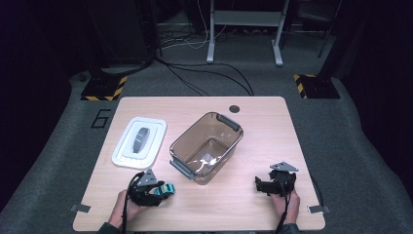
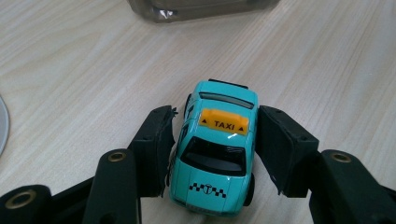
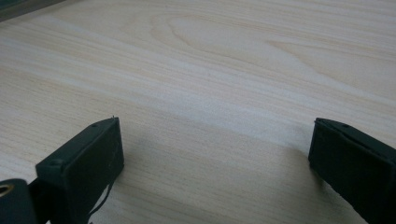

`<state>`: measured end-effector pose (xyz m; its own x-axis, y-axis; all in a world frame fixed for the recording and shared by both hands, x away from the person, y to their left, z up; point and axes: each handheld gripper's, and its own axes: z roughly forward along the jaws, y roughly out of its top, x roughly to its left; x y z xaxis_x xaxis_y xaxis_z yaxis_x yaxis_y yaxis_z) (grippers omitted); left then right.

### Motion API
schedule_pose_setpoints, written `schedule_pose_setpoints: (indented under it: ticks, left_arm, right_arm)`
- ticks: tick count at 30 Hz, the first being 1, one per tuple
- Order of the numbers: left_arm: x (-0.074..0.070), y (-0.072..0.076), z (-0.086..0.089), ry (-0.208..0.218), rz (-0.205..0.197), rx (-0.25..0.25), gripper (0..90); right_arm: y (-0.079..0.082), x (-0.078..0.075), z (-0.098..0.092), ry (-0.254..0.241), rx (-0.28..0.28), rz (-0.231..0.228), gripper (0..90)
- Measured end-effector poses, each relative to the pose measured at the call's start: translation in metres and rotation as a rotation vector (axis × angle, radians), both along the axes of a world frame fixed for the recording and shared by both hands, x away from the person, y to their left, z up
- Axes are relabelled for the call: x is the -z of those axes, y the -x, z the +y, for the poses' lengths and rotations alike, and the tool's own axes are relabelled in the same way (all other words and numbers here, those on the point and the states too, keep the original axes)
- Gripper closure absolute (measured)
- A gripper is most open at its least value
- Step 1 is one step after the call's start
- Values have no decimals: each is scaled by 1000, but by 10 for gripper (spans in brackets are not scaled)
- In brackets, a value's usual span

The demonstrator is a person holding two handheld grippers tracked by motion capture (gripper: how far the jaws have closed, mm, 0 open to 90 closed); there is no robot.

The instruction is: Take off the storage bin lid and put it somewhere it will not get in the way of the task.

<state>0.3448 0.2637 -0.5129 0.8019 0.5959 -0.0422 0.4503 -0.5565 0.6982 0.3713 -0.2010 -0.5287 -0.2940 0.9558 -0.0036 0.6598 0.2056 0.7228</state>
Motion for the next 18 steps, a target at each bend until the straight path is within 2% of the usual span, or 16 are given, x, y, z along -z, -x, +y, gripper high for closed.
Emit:
schedule_pose_setpoints:
  ticks: [4,7,9,15,18]
  left_arm:
    - [3,-1,-1,-22,20,11,360]
    - [3,1,-5,-42,-5,13,445]
    - [4,1,-5,-36,-11,17,488]
    - [5,2,-5,-26,-19,14,495]
    - [3,1,-5,-30,-8,17,496]
  right_arm:
    - [0,0,0,-1,1,2,24]
    - [0,0,0,-1,-2,-1,24]
    - [0,0,0,1,-1,-1,24]
    - [0,0,0,-1,2,0,25]
    - [0,0,0,0,0,-1,25]
